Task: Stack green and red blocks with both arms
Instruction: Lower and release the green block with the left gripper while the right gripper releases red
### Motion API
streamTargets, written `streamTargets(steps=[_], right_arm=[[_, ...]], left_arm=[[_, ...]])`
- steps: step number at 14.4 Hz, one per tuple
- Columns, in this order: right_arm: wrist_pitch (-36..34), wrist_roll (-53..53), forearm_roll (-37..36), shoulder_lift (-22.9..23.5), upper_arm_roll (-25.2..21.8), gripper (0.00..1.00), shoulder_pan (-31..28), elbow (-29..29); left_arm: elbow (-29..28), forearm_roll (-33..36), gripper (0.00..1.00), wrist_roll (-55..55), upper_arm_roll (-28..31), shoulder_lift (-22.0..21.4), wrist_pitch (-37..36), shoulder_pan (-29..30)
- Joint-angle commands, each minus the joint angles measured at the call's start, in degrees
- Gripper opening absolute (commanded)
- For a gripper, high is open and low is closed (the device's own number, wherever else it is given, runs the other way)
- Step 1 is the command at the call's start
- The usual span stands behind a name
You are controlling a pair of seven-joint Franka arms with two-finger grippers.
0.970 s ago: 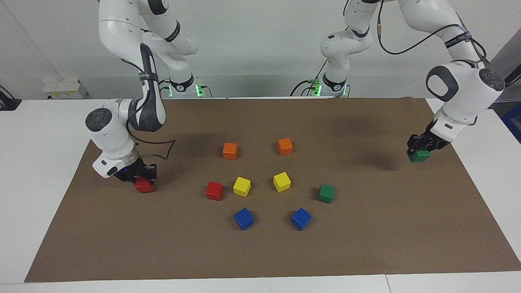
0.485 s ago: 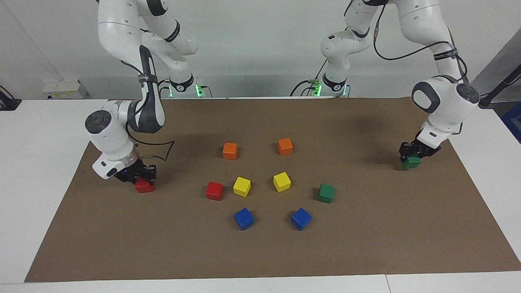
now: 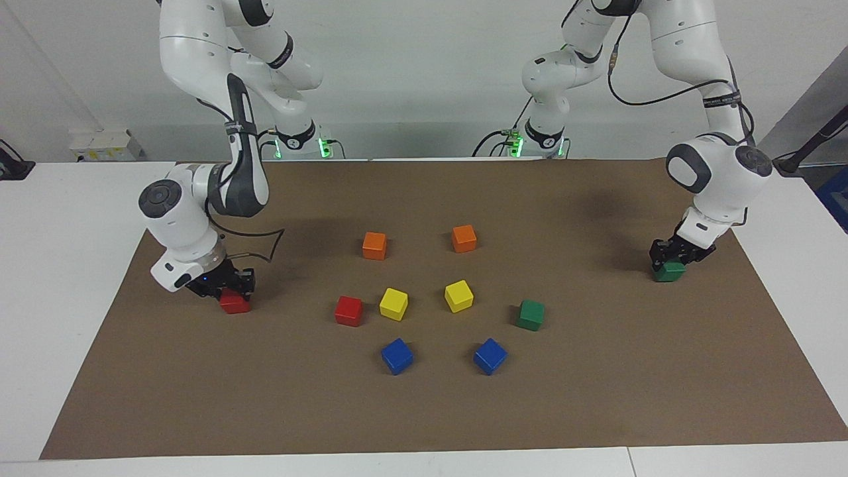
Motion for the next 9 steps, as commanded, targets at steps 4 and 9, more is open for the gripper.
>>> streamTargets(steps=[4,9], right_arm=[[2.17,-2.3,0.42,0.11,0.56,1.0,-0.91,-0.65],[1.73,-2.21,0.42,0.11,0.56,1.0,-1.0,-0.39]], left_arm=[[-0.89,-1.03,0.0,1.34,-0.53,0.08,1.92,0.81],[-0.19,-0.95,1.0,1.87,-0.53,0.17,1.05,0.8]])
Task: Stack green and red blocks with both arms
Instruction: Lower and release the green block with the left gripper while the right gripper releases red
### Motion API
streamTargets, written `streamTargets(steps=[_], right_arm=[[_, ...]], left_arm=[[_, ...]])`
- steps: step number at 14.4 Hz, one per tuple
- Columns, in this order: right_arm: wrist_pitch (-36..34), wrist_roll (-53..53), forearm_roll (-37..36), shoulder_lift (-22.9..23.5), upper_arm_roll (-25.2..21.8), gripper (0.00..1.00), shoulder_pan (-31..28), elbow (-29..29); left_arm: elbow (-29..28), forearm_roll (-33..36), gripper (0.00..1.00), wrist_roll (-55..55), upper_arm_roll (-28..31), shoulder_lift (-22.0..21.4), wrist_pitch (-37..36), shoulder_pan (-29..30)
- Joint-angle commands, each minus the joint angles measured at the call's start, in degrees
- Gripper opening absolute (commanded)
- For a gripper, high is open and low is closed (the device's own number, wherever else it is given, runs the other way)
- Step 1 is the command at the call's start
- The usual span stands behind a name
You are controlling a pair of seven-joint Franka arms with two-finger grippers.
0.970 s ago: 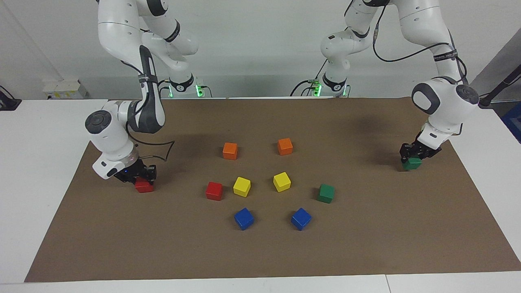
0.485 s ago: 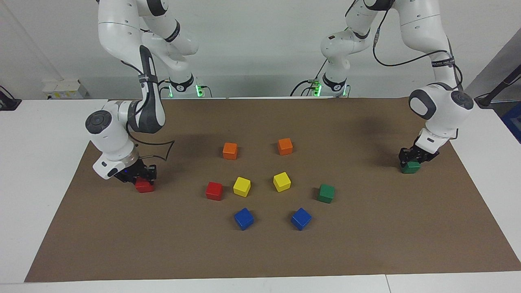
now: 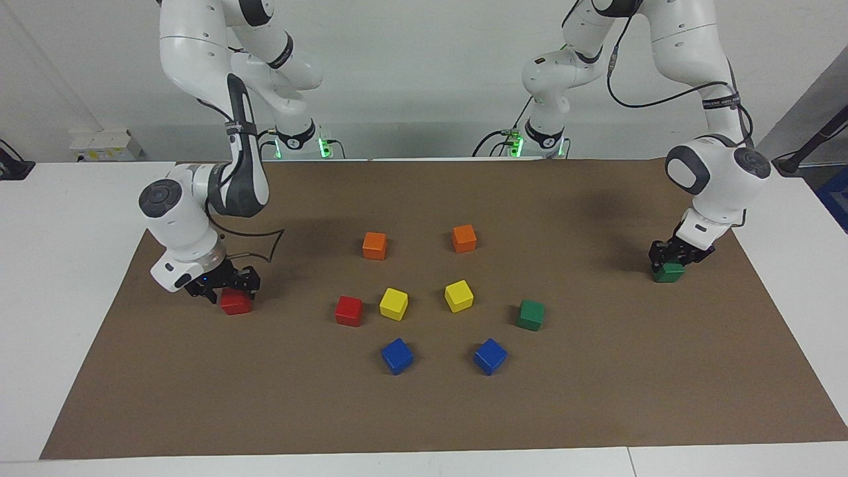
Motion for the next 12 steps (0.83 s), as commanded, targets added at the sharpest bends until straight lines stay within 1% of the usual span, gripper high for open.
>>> streamTargets(steps=[1,2,3,4,6,8,10,11,12], right_arm=[[0.79,-2.07,0.43,0.0,0.56,1.0,-0.91,-0.11],[0.17,-2.07,0.34,-0.35,0.56,1.0,-0.91,0.24],[-2.7,-2.07,-0.1,-1.13,0.56,1.0,-0.74,1.46],[-6.91,-1.98,-0.1,-1.92,0.56,1.0,-0.73,3.56],[-16.31,-1.63,-0.1,-2.63,0.65,1.0,-0.04,10.23],[-25.19,0.38,-0.01,-1.93,1.0,1.0,1.1,18.22],[-32.23,4.86,-1.41,0.95,0.91,1.0,4.61,26.31],[-34.53,7.83,-2.55,2.19,0.91,1.0,6.89,29.31],[-35.94,10.82,-3.26,3.07,0.91,1.0,8.74,30.9]], left_arm=[[0.0,-0.95,1.0,1.75,-0.52,0.16,0.73,0.72],[0.43,-0.95,1.0,1.75,-0.52,0.07,0.03,0.45],[1.74,-0.95,1.0,1.67,-0.52,0.07,-1.54,0.28],[3.5,-0.95,1.0,1.67,-0.61,0.07,-3.9,0.1],[7.45,-0.95,1.0,1.49,-0.7,-0.1,-8.65,-0.25],[13.59,-0.95,1.0,0.53,-0.79,-0.19,-15.76,-2.52],[19.39,-0.95,1.0,-6.2,-0.7,0.24,-20.95,-6.38],[21.6,-0.86,1.0,-9.9,-0.7,0.86,-22.28,-8.58],[23.62,-0.77,1.0,-13.42,-0.61,1.73,-22.91,-11.56]])
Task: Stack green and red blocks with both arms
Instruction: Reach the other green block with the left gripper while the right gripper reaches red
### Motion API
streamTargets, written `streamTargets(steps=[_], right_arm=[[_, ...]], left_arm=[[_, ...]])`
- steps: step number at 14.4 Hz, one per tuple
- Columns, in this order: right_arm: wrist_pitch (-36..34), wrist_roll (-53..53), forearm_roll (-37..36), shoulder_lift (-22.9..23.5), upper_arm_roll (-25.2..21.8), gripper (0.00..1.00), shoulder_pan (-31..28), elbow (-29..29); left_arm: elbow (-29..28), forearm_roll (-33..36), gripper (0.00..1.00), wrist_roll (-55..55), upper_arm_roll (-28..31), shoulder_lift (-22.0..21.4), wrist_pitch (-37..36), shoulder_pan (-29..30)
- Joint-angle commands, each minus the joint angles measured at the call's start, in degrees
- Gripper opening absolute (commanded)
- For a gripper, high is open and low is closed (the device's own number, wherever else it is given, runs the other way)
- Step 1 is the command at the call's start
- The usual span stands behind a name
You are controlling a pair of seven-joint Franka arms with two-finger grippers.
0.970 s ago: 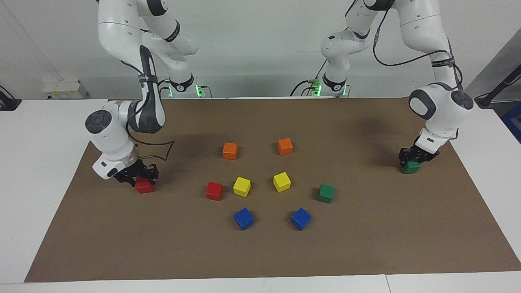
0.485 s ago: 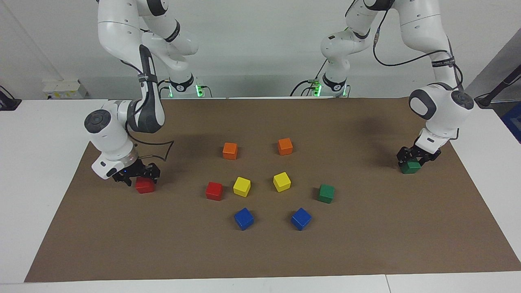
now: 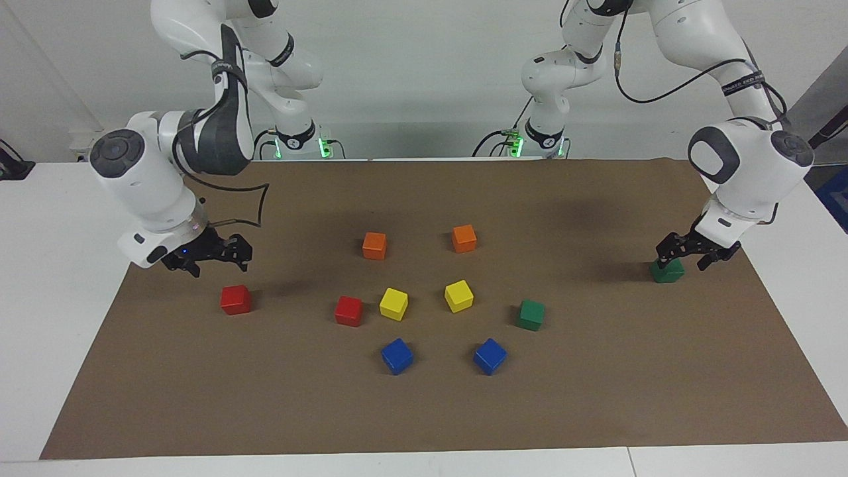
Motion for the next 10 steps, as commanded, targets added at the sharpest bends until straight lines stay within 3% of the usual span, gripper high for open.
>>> streamTargets(steps=[1,4,10], right_arm=[[-4.84,8.18,-2.18,5.77,0.25,1.0,4.59,8.46],[-4.07,18.2,-1.57,7.18,0.42,1.0,9.24,10.84],[1.63,30.17,-1.74,13.86,0.42,1.0,14.88,15.86]], left_arm=[[6.06,-0.53,1.0,-8.62,0.75,2.56,-3.1,-7.79],[8.97,-1.58,1.0,-9.44,0.58,4.14,-2.84,-13.25],[14.14,-2.2,1.0,-9.44,0.58,12.48,-1.17,-21.18]])
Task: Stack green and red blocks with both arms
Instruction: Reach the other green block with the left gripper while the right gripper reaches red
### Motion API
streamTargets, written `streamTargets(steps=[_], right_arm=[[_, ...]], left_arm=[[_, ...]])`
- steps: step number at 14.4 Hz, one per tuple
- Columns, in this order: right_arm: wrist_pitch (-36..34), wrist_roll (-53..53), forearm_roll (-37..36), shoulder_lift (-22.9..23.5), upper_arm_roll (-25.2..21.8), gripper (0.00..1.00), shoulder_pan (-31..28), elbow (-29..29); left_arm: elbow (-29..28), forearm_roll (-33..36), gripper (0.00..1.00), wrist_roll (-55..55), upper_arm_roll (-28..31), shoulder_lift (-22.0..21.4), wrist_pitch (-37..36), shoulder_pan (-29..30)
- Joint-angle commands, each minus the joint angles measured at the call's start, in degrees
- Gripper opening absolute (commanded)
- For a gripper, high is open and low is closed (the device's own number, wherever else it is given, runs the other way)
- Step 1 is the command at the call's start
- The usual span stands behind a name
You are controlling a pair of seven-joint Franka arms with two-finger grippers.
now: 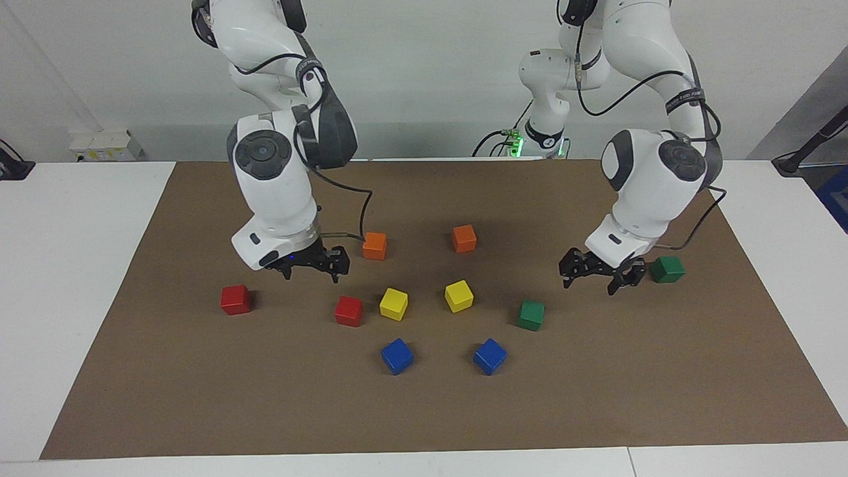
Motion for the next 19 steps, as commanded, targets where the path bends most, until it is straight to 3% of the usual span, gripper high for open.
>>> streamTargets(steps=[1,9,19], right_arm=[[3.0,3.95,-0.92,4.45,0.09,1.0,0.28,3.09],[9.34,9.15,-0.3,5.69,0.18,1.0,0.28,1.24],[22.07,10.29,-0.04,1.57,0.18,1.0,0.54,-14.39]], left_arm=[[4.84,-0.81,1.0,0.22,0.97,5.93,0.51,-2.51],[4.85,-0.46,1.0,0.22,1.05,9.29,3.68,-5.5],[1.69,1.82,1.0,-2.23,1.4,9.99,6.58,-7.09]])
